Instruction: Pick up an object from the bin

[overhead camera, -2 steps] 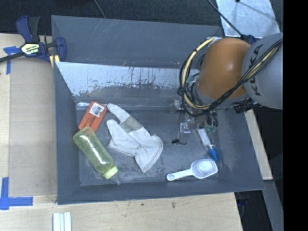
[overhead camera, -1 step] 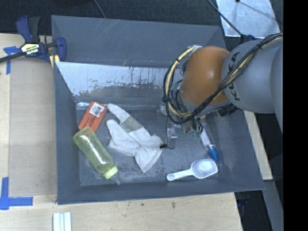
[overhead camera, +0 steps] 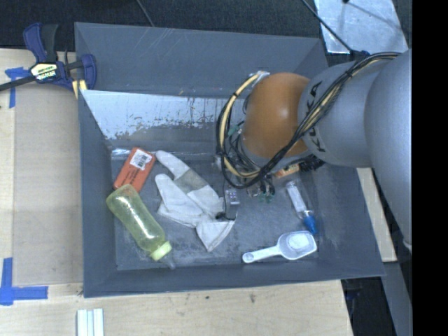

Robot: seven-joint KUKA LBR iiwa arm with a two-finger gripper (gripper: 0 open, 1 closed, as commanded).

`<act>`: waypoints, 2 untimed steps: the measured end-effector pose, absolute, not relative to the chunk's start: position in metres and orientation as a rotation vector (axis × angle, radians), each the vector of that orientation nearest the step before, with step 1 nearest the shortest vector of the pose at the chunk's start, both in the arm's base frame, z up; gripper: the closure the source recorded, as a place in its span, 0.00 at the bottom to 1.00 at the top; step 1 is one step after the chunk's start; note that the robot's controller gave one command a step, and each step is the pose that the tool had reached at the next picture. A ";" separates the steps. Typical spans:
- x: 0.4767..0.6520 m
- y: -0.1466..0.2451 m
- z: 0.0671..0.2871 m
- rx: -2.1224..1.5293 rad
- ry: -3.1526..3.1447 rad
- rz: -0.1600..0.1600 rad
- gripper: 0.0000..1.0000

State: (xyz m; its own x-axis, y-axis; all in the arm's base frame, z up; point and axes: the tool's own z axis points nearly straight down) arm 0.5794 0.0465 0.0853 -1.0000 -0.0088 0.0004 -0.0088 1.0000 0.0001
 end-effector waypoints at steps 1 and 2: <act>0.566 0.061 0.094 -0.022 -3.140 -0.002 0.00; 0.569 0.045 0.080 0.220 -3.132 0.000 1.00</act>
Offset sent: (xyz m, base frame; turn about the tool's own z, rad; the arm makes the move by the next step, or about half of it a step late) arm -0.0103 -0.0012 -0.0051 -0.1320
